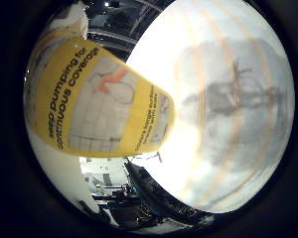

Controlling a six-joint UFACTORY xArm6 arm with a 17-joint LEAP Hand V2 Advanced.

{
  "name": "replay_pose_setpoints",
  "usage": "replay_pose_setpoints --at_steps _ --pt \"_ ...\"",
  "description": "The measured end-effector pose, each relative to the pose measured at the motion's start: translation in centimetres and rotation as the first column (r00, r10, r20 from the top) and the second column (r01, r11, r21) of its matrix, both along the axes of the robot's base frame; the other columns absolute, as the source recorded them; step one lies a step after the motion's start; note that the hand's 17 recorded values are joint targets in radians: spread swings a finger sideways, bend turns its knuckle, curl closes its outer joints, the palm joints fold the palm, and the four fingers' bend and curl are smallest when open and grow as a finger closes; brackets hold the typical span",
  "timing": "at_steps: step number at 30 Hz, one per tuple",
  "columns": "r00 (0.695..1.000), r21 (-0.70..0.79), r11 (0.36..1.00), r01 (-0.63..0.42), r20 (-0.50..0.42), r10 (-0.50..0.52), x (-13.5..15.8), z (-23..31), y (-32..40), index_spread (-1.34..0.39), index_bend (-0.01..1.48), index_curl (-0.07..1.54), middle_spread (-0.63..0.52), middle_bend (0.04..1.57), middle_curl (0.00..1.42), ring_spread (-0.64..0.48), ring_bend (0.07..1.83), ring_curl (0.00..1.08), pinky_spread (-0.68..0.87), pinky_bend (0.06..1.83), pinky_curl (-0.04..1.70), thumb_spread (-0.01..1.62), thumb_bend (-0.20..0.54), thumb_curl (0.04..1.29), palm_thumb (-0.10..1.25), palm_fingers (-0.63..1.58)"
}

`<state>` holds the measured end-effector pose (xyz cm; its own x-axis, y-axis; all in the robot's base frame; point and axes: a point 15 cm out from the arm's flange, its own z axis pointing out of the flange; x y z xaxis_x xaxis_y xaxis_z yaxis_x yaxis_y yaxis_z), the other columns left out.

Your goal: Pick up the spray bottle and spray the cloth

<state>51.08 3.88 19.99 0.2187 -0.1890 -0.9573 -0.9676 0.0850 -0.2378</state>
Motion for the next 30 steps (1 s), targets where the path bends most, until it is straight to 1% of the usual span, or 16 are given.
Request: replay_pose_setpoints --at_steps 2,5,8,12,14,18,21,24,27,30 --pt "0.999 -0.024 0.999 -0.023 0.032 0.024 0.1 2.2 1.0 -0.21 1.15 0.81 -0.08 1.39 0.68 -0.19 1.43 0.7 -0.15 1.23 1.05 0.87 -0.012 0.65 1.13 1.12" --pt "0.993 -0.073 0.993 -0.092 0.06 0.097 -0.5 5.1 4.1 -0.21 1.16 0.81 -0.08 1.4 0.67 -0.19 1.44 0.7 -0.14 1.19 1.13 0.97 -0.019 0.65 1.05 1.12" --pt "0.983 -0.15 0.975 -0.167 0.052 0.177 -1.8 6.6 6.5 -0.21 1.16 0.81 -0.09 1.41 0.66 -0.19 1.44 0.71 -0.13 1.16 1.2 1.05 -0.009 0.64 1.06 1.12" --pt "0.978 -0.284 0.941 -0.186 0.042 0.206 -2.2 8.3 8.2 -0.2 1.16 0.81 -0.09 1.42 0.65 -0.19 1.43 0.71 -0.13 1.11 1.3 1.1 -0.01 0.62 1.07 1.12" --pt "0.972 -0.339 0.917 -0.212 0.022 0.233 -2.8 8.7 9.2 -0.2 1.16 0.81 -0.09 1.42 0.64 -0.2 1.43 0.71 -0.13 1.1 1.33 1.11 -0.011 0.61 1.08 1.13" --pt "0.953 -0.476 0.832 -0.284 -0.044 0.3 -4.7 9.3 12.2 -0.2 1.16 0.81 -0.09 1.42 0.63 -0.2 1.43 0.71 -0.13 1.07 1.39 1.11 -0.012 0.6 1.08 1.13" --pt "0.937 -0.572 0.756 -0.317 -0.068 0.342 -5.7 9.3 14.7 -0.2 1.16 0.81 -0.09 1.42 0.63 -0.2 1.42 0.72 -0.13 1.06 1.42 1.12 -0.012 0.59 1.08 1.13" --pt "0.923 -0.668 0.662 -0.341 -0.104 0.37 -6.4 9.0 16.5 -0.2 1.16 0.81 -0.09 1.42 0.63 -0.2 1.42 0.72 -0.13 1.04 1.45 1.12 -0.012 0.58 1.08 1.14" --pt "0.901 -0.745 0.555 -0.37 -0.141 0.411 -7.7 8.8 19.2 -0.2 1.16 0.8 -0.09 1.42 0.63 -0.2 1.41 0.72 -0.13 1.03 1.47 1.12 -0.012 0.58 1.08 1.14" --pt "0.886 -0.821 0.446 -0.358 -0.148 0.439 -8.2 8.8 21.5 -0.2 1.16 0.8 -0.09 1.42 0.63 -0.2 1.41 0.72 -0.13 1.02 1.48 1.12 -0.012 0.58 1.08 1.14"
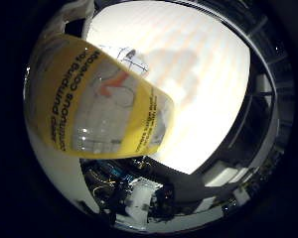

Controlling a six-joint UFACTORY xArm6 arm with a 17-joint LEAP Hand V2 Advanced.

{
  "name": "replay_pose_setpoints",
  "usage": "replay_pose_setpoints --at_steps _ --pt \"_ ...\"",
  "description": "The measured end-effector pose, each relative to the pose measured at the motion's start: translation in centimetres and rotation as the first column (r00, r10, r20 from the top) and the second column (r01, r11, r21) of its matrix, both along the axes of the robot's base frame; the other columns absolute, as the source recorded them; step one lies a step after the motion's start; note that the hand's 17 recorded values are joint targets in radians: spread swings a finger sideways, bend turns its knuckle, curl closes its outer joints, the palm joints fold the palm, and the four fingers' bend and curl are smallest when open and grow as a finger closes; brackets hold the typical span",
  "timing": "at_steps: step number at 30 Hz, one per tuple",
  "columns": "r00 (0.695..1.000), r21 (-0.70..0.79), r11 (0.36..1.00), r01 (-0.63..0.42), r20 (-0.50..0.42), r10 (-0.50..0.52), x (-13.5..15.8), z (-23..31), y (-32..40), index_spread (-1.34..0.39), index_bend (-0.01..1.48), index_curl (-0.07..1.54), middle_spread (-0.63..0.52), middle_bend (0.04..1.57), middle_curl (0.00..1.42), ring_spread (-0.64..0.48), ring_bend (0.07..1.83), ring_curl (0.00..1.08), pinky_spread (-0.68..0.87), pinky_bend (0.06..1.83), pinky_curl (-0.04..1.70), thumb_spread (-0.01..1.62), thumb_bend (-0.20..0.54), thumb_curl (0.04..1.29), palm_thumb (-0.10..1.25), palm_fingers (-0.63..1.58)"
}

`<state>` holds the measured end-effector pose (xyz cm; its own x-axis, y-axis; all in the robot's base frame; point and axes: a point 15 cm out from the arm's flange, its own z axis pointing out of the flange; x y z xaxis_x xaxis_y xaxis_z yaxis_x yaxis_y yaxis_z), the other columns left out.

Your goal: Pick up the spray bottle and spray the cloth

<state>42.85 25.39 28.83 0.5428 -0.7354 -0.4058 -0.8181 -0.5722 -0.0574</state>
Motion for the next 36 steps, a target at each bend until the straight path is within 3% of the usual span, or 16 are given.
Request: replay_pose_setpoints --at_steps 9,21,26,36 --pt "0.984 -0.299 0.953 -0.046 0.15 0.095 2.3 0.4 3.9 -0.2 1.16 0.8 -0.09 1.41 0.62 -0.2 1.41 0.72 -0.14 1.01 1.5 1.11 -0.011 0.58 1.1 1.15" --pt "0.92 -0.607 0.794 -0.02 0.299 0.253 3.0 -0.1 7.8 -0.2 1.16 0.8 -0.09 1.42 0.63 -0.2 1.42 0.72 -0.14 1.01 1.52 1.11 -0.012 0.57 1.09 1.15" --pt "0.9 -0.678 0.735 -0.027 0.303 0.312 2.8 -2.3 8.9 -0.2 1.16 0.8 -0.09 1.41 0.63 -0.2 1.42 0.72 -0.14 1.01 1.52 1.1 -0.012 0.57 1.09 1.15" --pt "0.909 -0.74 0.671 -0.046 0.247 0.335 2.4 -7.5 9.2 -0.2 1.15 0.8 -0.09 1.41 0.63 -0.19 1.42 0.72 -0.14 1.01 1.51 1.1 -0.013 0.57 1.08 1.15"
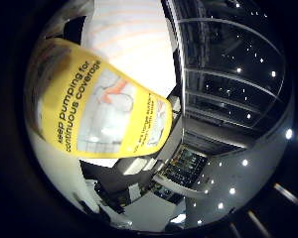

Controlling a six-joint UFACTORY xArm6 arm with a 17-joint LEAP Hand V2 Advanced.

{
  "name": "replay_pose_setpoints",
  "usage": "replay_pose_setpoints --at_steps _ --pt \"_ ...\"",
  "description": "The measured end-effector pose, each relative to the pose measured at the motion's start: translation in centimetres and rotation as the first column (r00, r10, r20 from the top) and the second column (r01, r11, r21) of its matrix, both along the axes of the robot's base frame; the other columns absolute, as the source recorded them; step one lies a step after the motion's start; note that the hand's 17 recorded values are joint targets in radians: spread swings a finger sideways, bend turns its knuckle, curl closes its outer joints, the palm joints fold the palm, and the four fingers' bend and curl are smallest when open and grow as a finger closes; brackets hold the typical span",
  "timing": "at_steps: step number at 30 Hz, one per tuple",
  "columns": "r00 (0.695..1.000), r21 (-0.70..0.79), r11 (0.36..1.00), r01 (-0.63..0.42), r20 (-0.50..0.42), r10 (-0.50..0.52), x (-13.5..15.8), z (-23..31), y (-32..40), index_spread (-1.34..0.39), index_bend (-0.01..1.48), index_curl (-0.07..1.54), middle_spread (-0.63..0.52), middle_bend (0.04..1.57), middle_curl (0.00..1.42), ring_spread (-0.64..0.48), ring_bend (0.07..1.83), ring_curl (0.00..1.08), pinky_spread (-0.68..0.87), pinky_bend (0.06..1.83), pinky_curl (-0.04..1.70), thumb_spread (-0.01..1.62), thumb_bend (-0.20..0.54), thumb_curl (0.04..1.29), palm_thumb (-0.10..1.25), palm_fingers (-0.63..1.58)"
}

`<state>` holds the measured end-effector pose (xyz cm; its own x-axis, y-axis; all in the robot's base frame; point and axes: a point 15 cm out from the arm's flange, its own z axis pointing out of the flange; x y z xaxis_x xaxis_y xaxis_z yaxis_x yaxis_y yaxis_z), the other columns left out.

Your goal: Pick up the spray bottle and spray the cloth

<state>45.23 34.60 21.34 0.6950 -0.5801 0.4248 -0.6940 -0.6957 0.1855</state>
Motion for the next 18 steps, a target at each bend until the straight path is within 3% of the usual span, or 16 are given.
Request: replay_pose_setpoints --at_steps 9,18 --pt "1.0 0.009 1.0 0.013 0.009 -0.013 0.1 0.9 -0.3 -0.2 1.16 0.8 -0.09 1.41 0.63 -0.19 1.42 0.72 -0.14 1.01 1.49 1.1 -0.012 0.57 1.08 1.15" --pt "0.998 0.147 0.988 0.044 0.033 -0.049 -0.5 7.1 -0.1 -0.2 1.16 0.8 -0.09 1.41 0.63 -0.19 1.42 0.72 -0.14 1.01 1.49 1.09 -0.014 0.57 1.06 1.15"
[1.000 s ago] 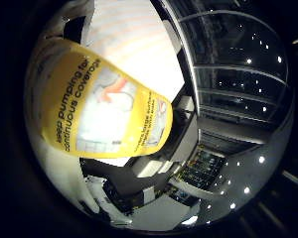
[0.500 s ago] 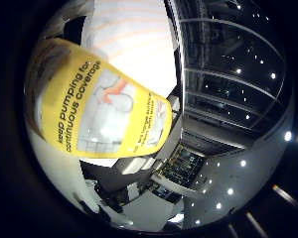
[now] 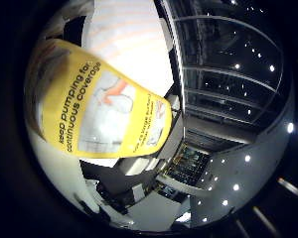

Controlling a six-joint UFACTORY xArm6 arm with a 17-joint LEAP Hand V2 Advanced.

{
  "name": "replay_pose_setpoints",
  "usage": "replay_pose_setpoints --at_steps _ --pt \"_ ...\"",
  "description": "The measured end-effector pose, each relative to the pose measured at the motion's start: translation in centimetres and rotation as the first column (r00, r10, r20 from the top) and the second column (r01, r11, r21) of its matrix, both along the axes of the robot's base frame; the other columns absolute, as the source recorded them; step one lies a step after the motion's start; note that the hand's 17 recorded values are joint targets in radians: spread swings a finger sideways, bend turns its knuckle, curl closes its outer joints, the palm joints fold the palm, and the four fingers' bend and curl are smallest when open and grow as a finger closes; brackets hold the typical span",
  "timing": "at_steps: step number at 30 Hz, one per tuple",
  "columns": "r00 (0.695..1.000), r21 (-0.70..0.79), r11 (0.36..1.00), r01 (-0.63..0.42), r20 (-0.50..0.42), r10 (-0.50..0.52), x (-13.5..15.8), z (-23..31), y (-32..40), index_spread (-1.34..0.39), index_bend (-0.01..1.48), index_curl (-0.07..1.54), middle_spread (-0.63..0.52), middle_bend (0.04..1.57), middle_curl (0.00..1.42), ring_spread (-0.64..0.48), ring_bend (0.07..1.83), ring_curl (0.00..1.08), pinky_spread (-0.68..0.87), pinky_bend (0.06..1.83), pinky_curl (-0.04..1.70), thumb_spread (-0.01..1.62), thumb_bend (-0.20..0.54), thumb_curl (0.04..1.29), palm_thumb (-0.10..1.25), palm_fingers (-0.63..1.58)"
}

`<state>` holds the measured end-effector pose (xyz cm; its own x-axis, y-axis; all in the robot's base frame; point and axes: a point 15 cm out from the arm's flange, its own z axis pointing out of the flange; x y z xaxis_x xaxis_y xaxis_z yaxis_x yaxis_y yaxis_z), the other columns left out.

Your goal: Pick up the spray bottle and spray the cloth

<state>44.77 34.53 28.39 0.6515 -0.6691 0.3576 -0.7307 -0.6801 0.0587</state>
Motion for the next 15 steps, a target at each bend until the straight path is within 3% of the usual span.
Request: replay_pose_setpoints --at_steps 4,8,15 --pt "0.997 0.167 0.985 0.041 -0.065 -0.031 -1.5 1.6 2.1 -0.2 1.16 0.8 -0.09 1.41 0.63 -0.19 1.42 0.72 -0.14 1.01 1.49 1.09 -0.013 0.57 1.06 1.15" --pt "0.986 0.368 0.924 0.107 -0.159 -0.051 -3.1 3.5 5.4 -0.21 1.16 0.8 -0.09 1.41 0.63 -0.19 1.42 0.72 -0.14 1.01 1.48 1.09 -0.013 0.57 1.06 1.15" --pt "0.931 0.677 0.701 0.223 -0.362 0.053 -5.8 7.4 12.2 -0.2 1.16 0.8 -0.09 1.41 0.63 -0.19 1.42 0.72 -0.14 1.01 1.48 1.1 -0.011 0.58 1.09 1.15"
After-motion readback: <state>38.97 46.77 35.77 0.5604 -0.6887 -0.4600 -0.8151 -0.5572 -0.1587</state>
